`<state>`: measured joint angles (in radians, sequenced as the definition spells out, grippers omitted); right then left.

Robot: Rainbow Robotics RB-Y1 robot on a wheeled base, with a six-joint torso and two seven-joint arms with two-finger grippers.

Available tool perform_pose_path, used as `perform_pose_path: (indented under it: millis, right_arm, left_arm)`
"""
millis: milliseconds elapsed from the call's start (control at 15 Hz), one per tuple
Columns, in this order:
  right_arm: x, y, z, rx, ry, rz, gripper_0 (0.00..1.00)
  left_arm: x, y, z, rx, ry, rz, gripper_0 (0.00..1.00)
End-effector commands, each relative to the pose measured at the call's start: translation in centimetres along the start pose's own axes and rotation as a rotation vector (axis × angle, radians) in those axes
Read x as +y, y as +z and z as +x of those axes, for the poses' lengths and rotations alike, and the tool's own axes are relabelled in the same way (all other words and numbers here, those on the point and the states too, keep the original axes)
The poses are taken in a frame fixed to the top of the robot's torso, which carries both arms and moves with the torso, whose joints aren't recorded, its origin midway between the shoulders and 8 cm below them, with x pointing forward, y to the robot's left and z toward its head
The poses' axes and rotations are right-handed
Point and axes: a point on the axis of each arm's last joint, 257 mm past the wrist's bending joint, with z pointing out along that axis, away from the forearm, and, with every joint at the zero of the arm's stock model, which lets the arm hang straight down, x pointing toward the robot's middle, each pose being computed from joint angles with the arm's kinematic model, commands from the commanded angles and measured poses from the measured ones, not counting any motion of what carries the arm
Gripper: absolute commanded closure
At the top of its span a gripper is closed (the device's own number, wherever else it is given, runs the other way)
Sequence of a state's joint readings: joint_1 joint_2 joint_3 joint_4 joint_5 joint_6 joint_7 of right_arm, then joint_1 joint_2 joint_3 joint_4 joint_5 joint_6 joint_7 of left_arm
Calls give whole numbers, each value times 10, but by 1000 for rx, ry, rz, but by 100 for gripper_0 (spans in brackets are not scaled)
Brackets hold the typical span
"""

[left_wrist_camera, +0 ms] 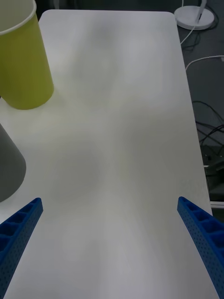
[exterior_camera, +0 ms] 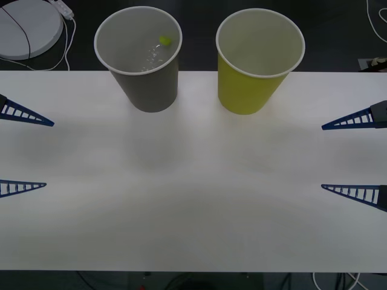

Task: Put the can into the green bin and the plastic bottle into the gray bin

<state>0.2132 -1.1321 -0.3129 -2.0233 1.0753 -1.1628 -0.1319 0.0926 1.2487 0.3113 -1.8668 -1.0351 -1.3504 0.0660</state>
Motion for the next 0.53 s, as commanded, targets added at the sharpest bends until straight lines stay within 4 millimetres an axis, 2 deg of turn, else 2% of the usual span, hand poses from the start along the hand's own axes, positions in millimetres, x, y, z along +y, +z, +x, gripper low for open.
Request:
perform_pose_path:
  millis: [67, 533]
  right_arm:
    - [0, 0, 0, 0, 0, 0, 0]
    - [0, 0, 0, 0, 0, 0, 0]
  left_arm:
    - [-2, 0, -2, -9, 5, 3, 0]
    - [-4, 1, -3, -18, 7, 10, 0]
